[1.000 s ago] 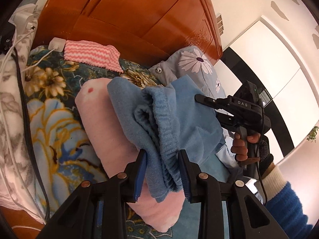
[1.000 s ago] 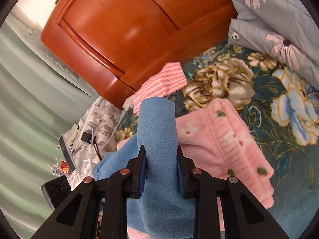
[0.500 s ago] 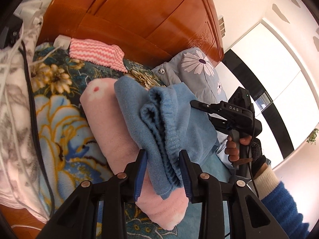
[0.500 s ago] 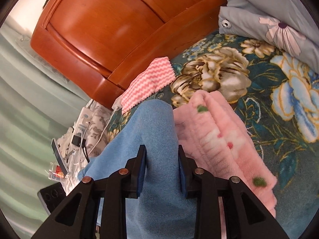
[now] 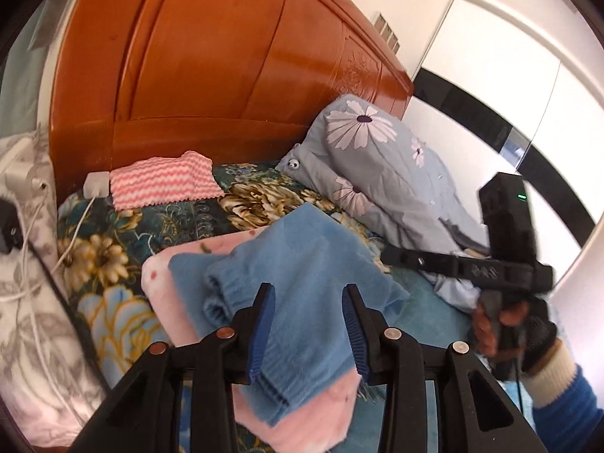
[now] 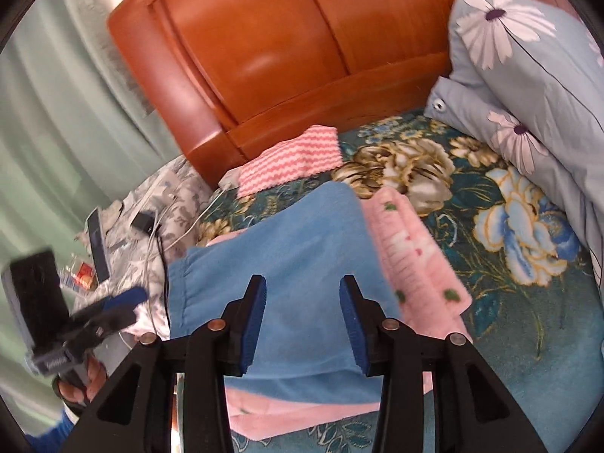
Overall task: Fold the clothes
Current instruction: 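Lower the sweatpants onto the pink blanket and open both tools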
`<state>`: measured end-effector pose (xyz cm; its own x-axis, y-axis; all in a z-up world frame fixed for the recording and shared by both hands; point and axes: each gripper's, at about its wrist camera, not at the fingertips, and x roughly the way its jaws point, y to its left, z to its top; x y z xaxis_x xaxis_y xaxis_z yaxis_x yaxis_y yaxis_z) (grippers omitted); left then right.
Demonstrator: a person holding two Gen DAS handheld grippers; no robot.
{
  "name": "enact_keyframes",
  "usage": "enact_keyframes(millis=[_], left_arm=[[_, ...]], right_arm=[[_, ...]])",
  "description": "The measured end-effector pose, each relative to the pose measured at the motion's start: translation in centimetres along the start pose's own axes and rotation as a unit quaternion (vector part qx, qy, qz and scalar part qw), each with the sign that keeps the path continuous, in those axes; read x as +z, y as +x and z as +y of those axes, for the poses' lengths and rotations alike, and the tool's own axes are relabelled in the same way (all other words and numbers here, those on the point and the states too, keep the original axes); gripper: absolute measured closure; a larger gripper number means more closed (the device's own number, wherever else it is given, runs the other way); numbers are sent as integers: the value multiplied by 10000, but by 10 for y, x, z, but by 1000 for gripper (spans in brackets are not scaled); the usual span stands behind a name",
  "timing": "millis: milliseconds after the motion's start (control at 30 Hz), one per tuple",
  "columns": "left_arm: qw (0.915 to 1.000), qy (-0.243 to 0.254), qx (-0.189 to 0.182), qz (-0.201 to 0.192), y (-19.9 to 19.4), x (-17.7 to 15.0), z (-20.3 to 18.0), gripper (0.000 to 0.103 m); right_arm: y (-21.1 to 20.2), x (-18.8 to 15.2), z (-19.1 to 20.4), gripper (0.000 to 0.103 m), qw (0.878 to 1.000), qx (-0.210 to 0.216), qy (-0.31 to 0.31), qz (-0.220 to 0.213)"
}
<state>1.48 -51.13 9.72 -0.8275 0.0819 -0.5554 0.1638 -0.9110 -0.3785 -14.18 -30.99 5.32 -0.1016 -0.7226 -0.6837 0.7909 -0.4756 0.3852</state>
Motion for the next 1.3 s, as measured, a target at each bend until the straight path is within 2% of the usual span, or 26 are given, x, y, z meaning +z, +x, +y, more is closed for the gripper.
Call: enact_keyframes(millis=[167,300,633,733,900,1033,1100,1167,1300], left_arm=[[9980,196,545,239,33,-10,7,62],[9984,69,511,247,37,-21,20,62],[9977,33,534,416,52,-26,32,63],[9973,42,604,421,49,-24,27,62],[9977,117,645,173,29,-25,9,62],[9969,-29,783,35,19,-39,-6,62],[9961,-54,879,8,17,-50,-12,57],[9952,-46,981,-19,15,-62,-20,46],[9923,43,1239,-33,12,-85,-31,44]], right_arm=[[11,-21,9,61,9976,-439,-508,144],[18,-32,-2,61,9962,-673,-539,76],[36,-46,-18,61,9972,-712,-229,64],[35,-48,-15,61,9968,-778,-193,44],[30,-52,-9,61,9963,-844,-164,-18],[18,-65,2,61,9963,-822,-241,-105],[16,-78,8,61,9956,-879,-285,-120],[14,-91,14,61,9950,-938,-329,-134],[16,-117,18,61,9945,-1012,-249,-135]])
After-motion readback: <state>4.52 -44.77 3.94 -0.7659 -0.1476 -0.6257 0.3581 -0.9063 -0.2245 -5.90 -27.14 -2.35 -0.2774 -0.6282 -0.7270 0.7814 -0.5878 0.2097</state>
